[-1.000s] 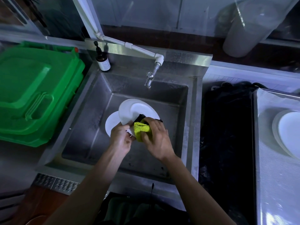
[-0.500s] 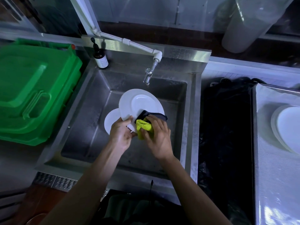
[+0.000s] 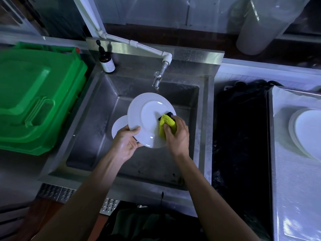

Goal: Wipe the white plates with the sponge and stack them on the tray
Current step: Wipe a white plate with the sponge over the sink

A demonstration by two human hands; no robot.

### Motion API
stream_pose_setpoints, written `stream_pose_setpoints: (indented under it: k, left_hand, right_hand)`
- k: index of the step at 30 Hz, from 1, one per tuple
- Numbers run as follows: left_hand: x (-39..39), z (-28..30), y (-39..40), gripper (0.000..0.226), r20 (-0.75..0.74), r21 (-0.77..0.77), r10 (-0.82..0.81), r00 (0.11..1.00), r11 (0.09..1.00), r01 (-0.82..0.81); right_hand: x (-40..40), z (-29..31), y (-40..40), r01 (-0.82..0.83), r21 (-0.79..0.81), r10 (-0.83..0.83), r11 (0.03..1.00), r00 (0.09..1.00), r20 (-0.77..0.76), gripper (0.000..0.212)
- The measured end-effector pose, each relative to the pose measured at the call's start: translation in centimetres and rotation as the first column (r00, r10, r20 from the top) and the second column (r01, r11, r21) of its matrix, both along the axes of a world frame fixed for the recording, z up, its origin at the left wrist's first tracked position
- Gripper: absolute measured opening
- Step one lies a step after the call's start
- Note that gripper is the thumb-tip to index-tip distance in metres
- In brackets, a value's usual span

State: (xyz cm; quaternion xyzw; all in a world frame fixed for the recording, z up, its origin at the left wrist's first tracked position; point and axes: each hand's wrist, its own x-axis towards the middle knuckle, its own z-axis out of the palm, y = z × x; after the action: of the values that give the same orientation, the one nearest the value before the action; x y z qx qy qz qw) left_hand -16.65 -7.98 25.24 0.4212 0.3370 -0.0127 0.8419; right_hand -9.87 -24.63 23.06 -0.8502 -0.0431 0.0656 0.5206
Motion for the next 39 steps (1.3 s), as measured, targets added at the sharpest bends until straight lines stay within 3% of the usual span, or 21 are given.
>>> stream_pose_setpoints:
  k: [5,9,21,34,39]
  left_hand:
    - [-1.0,0.1,0.2,0.050,0.007,0.012,-0.073,0.997,0.997,0.073]
    - [-1.6,-0.2,0.4,0.038,0.043,0.013,-0.126,0.991,0.992,0.125]
    - [-1.1,0.0,0.6,0.044,-0.011,0.125,-0.268,0.963,0.956,0.267]
    - [0.3,-0.2,-0.1,0.026,-0.029,0.200,-0.249,0.968,0.948,0.249]
    - [0.7,-0.7,-0.5,0.023,-0.064,0.272,-0.231,0.971,0.932,0.239]
  right_hand:
    - [1.4,0.1,-0.3,0.070,0.025,-0.069,0.997,0.997,-0.018,0.037]
    - [3.0,0.5,-0.9,0.015,0.022,-0.015,1.000,1.000,-0.022,0.036]
    - [5.1,2.2,-1.0,-0.172,-0.071,0.178,0.983,0.979,0.102,0.038]
    - [3.9,4.4,1.4,-0.339,-0.241,0.394,0.909,0.889,0.235,0.041]
    - [2.2,4.4,1.6,-0.397,-0.230,0.446,0.889,0.865,0.231,0.044]
